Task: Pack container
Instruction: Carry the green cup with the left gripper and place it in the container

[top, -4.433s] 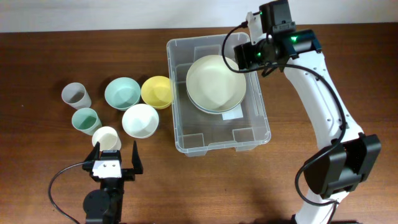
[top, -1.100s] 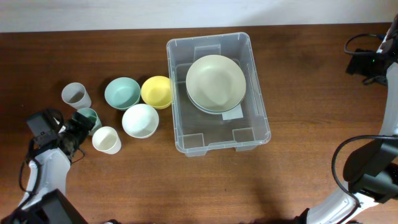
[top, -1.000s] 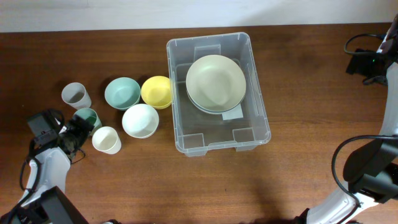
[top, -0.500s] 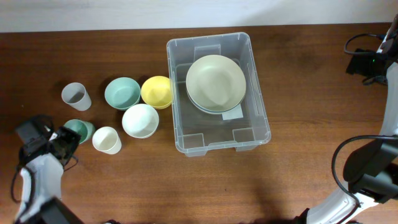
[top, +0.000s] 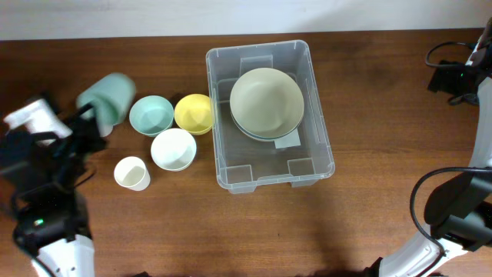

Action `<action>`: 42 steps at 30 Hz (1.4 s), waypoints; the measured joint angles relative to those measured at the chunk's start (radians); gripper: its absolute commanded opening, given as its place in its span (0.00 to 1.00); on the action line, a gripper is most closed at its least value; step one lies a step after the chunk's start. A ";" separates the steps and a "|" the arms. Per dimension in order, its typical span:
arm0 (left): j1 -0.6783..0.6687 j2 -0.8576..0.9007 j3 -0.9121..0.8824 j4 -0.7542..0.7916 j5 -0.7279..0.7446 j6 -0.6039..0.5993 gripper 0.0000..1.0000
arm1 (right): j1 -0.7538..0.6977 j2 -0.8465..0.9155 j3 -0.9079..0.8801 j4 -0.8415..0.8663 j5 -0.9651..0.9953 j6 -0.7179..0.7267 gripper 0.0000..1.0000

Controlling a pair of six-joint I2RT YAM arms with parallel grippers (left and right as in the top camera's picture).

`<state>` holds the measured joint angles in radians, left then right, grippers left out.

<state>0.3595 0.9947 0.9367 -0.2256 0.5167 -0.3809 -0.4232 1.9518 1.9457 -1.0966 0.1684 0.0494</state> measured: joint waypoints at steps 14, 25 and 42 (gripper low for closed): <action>-0.595 0.391 0.097 0.142 0.063 0.397 0.01 | 0.000 0.000 0.000 0.000 0.000 0.000 0.99; -0.838 0.674 0.472 -0.253 -0.175 0.742 0.00 | 0.000 0.000 0.000 0.000 0.000 -0.001 0.99; -1.060 0.834 0.529 -0.287 -0.337 0.883 0.01 | 0.000 0.000 0.000 0.000 0.000 0.000 0.99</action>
<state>-0.7002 1.8286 1.4662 -0.5125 0.1795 0.5026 -0.4232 1.9518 1.9457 -1.0966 0.1684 0.0498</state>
